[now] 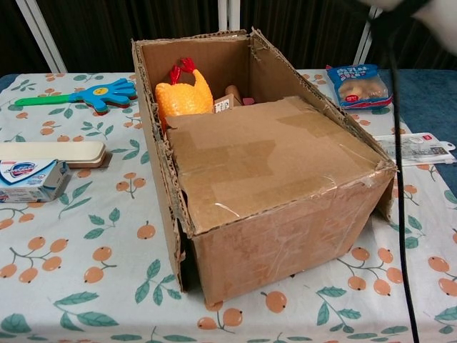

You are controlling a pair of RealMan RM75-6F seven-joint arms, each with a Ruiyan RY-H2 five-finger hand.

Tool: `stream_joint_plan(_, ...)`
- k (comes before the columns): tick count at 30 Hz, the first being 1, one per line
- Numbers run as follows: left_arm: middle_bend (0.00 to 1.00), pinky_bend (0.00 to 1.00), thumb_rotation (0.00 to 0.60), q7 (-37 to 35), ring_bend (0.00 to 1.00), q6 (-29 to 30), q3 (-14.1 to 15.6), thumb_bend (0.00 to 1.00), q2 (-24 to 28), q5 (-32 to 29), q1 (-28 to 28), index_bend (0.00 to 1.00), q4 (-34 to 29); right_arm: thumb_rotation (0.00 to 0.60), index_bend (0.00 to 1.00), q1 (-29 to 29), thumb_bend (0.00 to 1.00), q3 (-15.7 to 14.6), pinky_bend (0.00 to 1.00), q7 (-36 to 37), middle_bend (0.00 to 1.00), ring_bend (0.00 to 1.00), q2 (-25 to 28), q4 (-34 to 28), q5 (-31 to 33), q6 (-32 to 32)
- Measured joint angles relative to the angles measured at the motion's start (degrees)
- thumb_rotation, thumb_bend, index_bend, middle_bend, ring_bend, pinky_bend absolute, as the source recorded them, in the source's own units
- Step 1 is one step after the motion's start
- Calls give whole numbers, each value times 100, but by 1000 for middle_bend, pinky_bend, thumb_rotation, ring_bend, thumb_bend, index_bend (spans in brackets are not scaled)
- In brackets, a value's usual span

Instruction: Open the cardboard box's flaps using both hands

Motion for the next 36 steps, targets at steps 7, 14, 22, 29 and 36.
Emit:
stream_joint_plan(7,179,165,558,141,133,46,61,0,-112,117,15,206,-98,600,4,-351,1000,-513,0,-60,141,0,2296,-2247,1799,-1184)
stream_joint_plan(14,179,164,559,237,134,75,127,0,-143,185,52,206,-135,600,5,-379,1000,-1158,0,420,169,0,2913,-2544,2522,-2467)
stream_joint_plan(22,179,165,562,192,134,37,121,0,-129,160,38,206,-137,600,33,-380,1000,-1244,0,989,183,0,2888,-2453,2103,-2685)
stream_joint_plan(29,179,164,560,149,134,-24,110,0,-175,111,13,206,-72,600,81,-179,1000,-1404,0,1154,187,0,2719,-2317,2012,-2764)
stream_joint_plan(36,179,164,560,88,133,-48,105,0,-178,73,12,206,-21,600,200,41,1000,-1576,0,1238,186,0,2591,-2251,2063,-2783)
